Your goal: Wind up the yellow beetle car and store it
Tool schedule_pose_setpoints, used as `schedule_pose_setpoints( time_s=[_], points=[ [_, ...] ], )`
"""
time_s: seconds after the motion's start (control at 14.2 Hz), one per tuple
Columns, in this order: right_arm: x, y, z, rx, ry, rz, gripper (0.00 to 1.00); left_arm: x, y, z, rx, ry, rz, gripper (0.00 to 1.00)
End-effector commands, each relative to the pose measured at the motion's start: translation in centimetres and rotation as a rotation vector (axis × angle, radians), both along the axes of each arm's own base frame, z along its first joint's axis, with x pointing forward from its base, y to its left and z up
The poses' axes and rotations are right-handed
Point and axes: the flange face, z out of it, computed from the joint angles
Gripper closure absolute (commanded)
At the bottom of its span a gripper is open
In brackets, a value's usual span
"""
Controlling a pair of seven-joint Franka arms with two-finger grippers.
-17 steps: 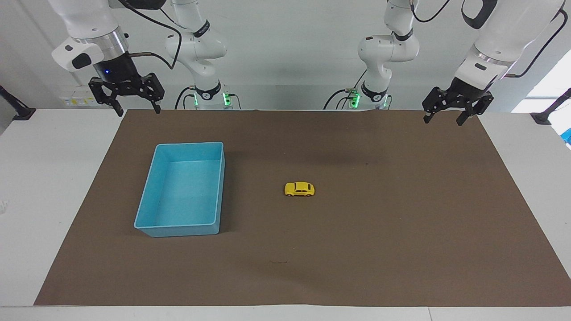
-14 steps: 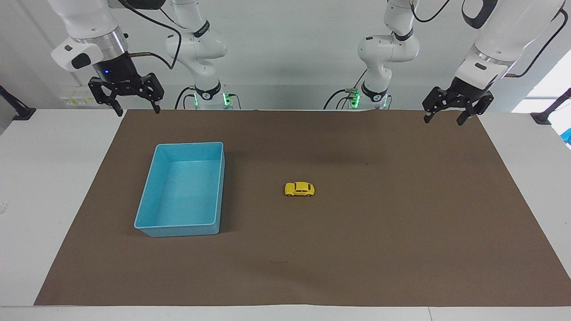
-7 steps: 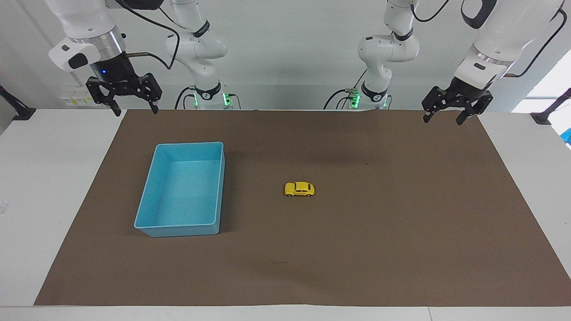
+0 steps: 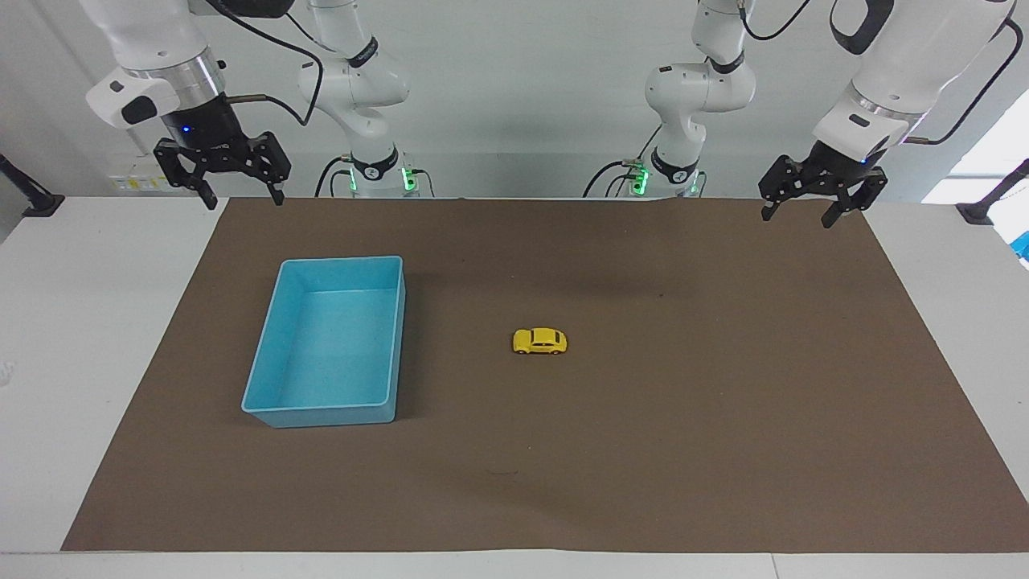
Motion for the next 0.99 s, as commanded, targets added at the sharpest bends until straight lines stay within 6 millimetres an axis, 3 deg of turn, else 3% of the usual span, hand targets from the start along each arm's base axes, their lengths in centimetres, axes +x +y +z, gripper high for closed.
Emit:
schedule_pose_setpoints(
  time_s=[0.0,0.14,0.35,0.56,0.7,0.92],
  points=[
    [-0.4,-0.1,-0.1,0.015,0.009,-0.021,0.00,-0.3,0.3,-0.8,0.014,-0.007,-0.014,0.00],
    [-0.4,-0.1,-0.1,0.014,0.010,-0.018,0.00,-0.2,0.0,-1.3,0.014,0.000,-0.001,0.00],
    [-0.4,-0.1,-0.1,0.014,0.010,-0.018,0.00,-0.1,-1.0,-1.9,0.009,0.018,0.170,0.00],
    [-0.4,-0.1,-0.1,0.015,0.009,-0.018,0.00,0.0,-3.4,-3.0,-0.002,0.017,0.317,0.00],
    [-0.4,-0.2,-0.1,0.013,0.010,-0.019,0.00,0.6,-4.7,-3.7,-0.020,0.016,0.493,0.00],
    [-0.4,-0.2,-0.1,0.013,0.010,-0.019,0.00,0.6,-5.3,-3.5,-0.104,0.092,0.961,0.00]
  ],
)
